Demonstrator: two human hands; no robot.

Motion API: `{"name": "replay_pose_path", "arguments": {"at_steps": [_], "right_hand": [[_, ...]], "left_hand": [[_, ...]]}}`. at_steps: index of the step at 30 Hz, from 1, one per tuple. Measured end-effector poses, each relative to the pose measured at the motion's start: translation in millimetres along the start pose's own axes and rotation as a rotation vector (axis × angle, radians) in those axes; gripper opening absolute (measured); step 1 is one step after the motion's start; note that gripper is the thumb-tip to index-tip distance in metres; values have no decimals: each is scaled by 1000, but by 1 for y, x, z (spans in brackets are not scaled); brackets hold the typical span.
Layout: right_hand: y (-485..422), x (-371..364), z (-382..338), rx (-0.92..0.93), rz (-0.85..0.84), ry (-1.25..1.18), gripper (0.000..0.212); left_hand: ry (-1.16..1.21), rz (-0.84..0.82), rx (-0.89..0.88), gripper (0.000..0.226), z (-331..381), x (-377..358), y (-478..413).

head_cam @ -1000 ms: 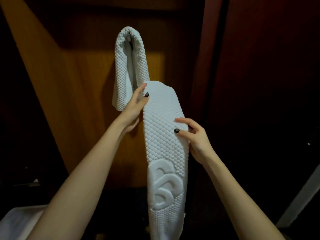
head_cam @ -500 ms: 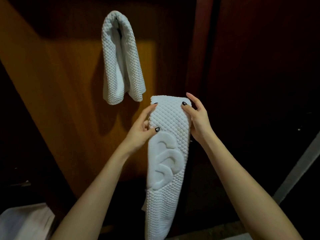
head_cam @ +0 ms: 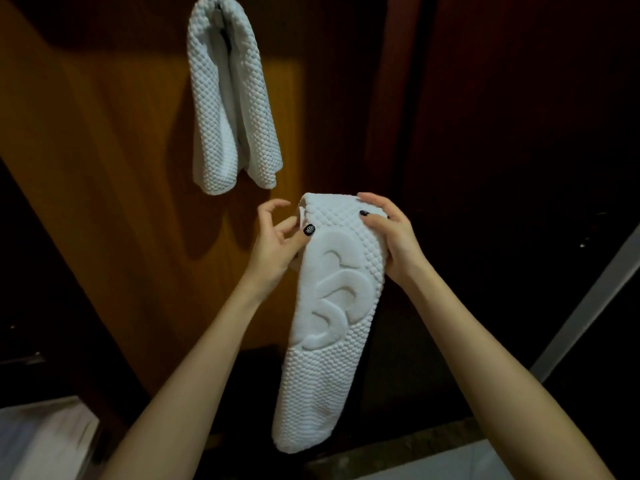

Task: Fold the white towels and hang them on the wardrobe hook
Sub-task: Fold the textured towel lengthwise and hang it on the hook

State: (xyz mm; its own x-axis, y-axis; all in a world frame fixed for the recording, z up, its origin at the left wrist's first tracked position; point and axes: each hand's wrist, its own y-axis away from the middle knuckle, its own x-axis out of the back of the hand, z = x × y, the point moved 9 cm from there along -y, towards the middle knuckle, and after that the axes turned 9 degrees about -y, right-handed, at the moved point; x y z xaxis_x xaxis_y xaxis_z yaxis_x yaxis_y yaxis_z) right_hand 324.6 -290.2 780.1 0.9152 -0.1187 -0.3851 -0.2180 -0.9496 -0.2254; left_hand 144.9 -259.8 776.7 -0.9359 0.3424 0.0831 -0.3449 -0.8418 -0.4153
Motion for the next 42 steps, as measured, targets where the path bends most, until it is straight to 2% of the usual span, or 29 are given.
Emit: {"name": "replay_pose_path", "arguments": {"at_steps": [2,4,7,10,15,17,18,19,22,23,27,30,32,34,38,40,42], "right_hand": [[-9,0,-12,2,-13,3,29],[-17,0,-20,1,-46,17,31],[-22,1,-28,-7,-90,30,35],[-26,2,-34,-25,-113,14,32],[-32,14,-39,-40,-62,-18,28],[-33,20,-40,-37,-40,-91,28],[-33,22,-40,-39,-34,-125,29],[-33,23,-41,-40,-31,-146,29],[-35,27,-48,-27,-29,-189,30],[-36,28,-50,-21,-33,-204,30],[-40,26,-61,14,-49,-225,31],[-41,22,-60,13,-61,-250,31],[-40,21,-59,9,-62,-276,31],[-39,21,-58,2,-47,-301,32],[-36,26,-58,5,-12,-320,30],[-35,29,-58,10,0,-327,29],[-34,30,-59,18,-1,-332,29]], "left_hand": [[-12,45,3,26,-10,0,9],[-70,5,2,22,-23,-7,17],[-120,-71,39,38,-41,-19,19],[-104,-154,82,13,-48,-37,19],[-63,-274,169,11,-71,-50,21],[-84,-341,208,32,-74,-57,23],[-85,-343,209,45,-75,-59,23],[-60,-301,201,48,-73,-57,22],[55,-95,145,8,-67,-41,17],[110,-75,141,6,-63,-38,17],[48,-58,2,19,-26,-41,14],[-77,-84,-110,16,4,-51,3],[-166,-124,-124,18,12,-58,0],[-176,-129,-126,33,12,-62,-1],[-193,-134,-99,35,8,-66,-2],[-284,-114,-149,56,10,-66,-1],[-330,-171,-145,81,3,-73,2]]}}
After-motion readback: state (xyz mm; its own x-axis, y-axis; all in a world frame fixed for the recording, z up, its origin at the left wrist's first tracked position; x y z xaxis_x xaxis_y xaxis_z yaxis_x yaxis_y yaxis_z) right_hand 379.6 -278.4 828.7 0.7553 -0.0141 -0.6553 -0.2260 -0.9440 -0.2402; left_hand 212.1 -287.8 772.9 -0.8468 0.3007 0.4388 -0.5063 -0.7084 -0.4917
